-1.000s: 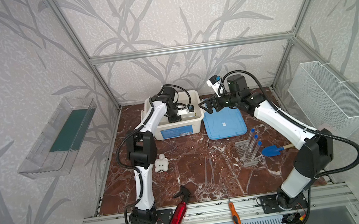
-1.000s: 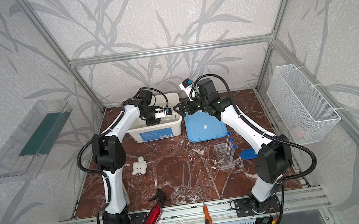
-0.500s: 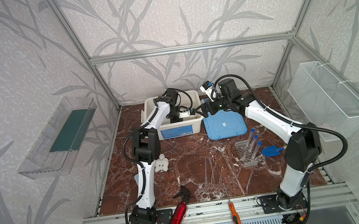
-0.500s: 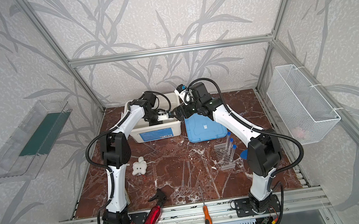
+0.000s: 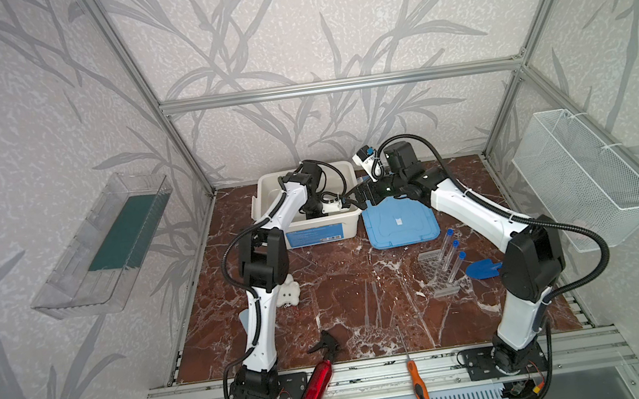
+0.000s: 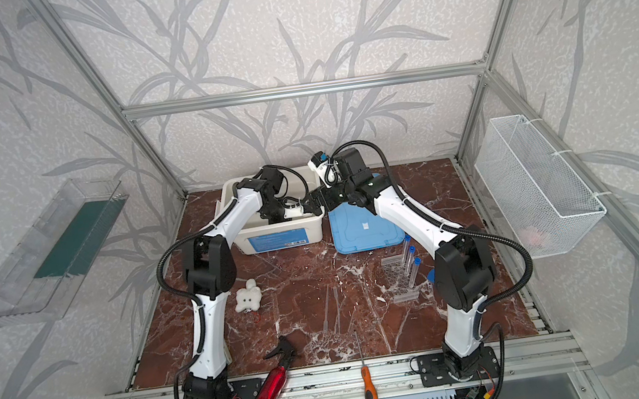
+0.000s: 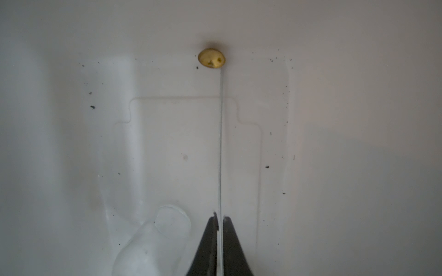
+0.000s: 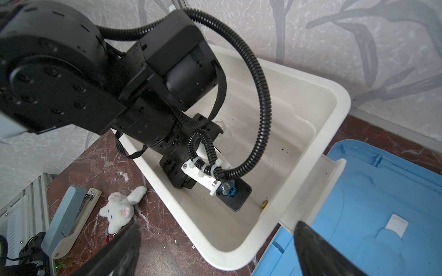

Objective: Organize the chemistry lab equipment
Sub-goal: 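Lower the metal rod into the white bin and release it with the left gripper, then move the left gripper back toward the pipettes while the right gripper draws back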

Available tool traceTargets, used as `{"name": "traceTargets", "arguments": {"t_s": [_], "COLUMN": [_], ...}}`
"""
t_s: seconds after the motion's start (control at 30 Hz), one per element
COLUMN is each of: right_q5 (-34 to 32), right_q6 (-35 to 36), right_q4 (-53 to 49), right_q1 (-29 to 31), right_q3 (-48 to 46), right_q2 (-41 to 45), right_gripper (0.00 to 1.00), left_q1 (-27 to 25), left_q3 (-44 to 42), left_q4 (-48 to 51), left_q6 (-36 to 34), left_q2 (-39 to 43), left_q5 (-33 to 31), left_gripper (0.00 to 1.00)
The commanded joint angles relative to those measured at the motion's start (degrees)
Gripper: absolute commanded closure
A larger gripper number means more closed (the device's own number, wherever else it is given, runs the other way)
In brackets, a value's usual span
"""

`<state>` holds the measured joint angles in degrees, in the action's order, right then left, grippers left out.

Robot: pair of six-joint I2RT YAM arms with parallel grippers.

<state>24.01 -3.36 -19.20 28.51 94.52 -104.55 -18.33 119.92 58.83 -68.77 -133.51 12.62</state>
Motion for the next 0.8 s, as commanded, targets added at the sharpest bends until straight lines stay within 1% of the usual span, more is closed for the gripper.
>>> {"name": "traceTargets", "arguments": {"t_s": [0.0, 0.23, 0.3, 0.33, 0.37, 0.4, 0.43, 0.5, 0.6, 0.63, 0.67, 0.77], "right_q5": [-0.72, -1.16, -1.16, -1.16, -1.16, -1.37, -1.70, -2.04, -2.37, -2.43, -2.43, -2.93], "right_q6": [-0.26, -0.29, -0.41, -0.41, -0.45, -0.35, -0.39, -0.37, -0.38, -0.38, -0.46, -0.64], "right_q4": [1.62, 1.96, 1.84, 1.66, 1.53, 1.30, 1.19, 1.49, 1.24, 1.11, 0.80, 0.08], "right_q1": [0.21, 0.22, 0.18, 0.23, 0.23, 0.18, 0.22, 0.21, 0.23, 0.23, 0.20, 0.23], "right_q3": [-0.36, -1.40, -1.45, -1.41, -1.44, -1.50, -1.64, -2.16, -2.33, -2.42, -2.48, -3.30], "right_q2": [0.64, 1.50, 1.85, 2.11, 2.45, 2.95, 3.52, 5.00, 6.39, 8.29, 9.06, 11.66], "right_gripper": [0.03, 0.03, 0.03, 0.03, 0.03, 0.02, 0.02, 0.02, 0.01, 0.01, 0.01, 0.00], "left_q1": [-0.38, -0.31, -0.37, -0.34, -0.39, -0.34, -0.34, -0.31, -0.22, -0.22, -0.31, -0.64], "left_q3": [-0.40, 0.01, 0.30, 0.54, 0.79, 0.84, 0.88, 1.10, 1.26, 1.23, 1.25, 1.17], "left_q4": [1.84, 0.31, -0.27, -0.46, -0.51, -0.72, -0.93, -1.51, -2.74, -3.04, -3.38, -4.87], "left_q6": [0.13, 1.73, 2.50, 2.81, 3.18, 3.36, 3.55, 4.13, 4.95, 4.96, 6.43, 9.74], "left_q2": [-2.26, -0.93, -0.17, 0.13, 0.64, 1.37, 1.95, 3.56, 6.04, 6.76, 7.74, 11.07], "left_q5": [-0.93, 0.08, 0.01, -0.14, -0.35, -0.60, -0.74, -0.77, -0.58, -0.33, -0.46, -1.23], "left_gripper": [0.89, 0.89, 0.86, 0.83, 0.76, 0.66, 0.58, 0.54, 0.52, 0.51, 0.44, 0.40]}}
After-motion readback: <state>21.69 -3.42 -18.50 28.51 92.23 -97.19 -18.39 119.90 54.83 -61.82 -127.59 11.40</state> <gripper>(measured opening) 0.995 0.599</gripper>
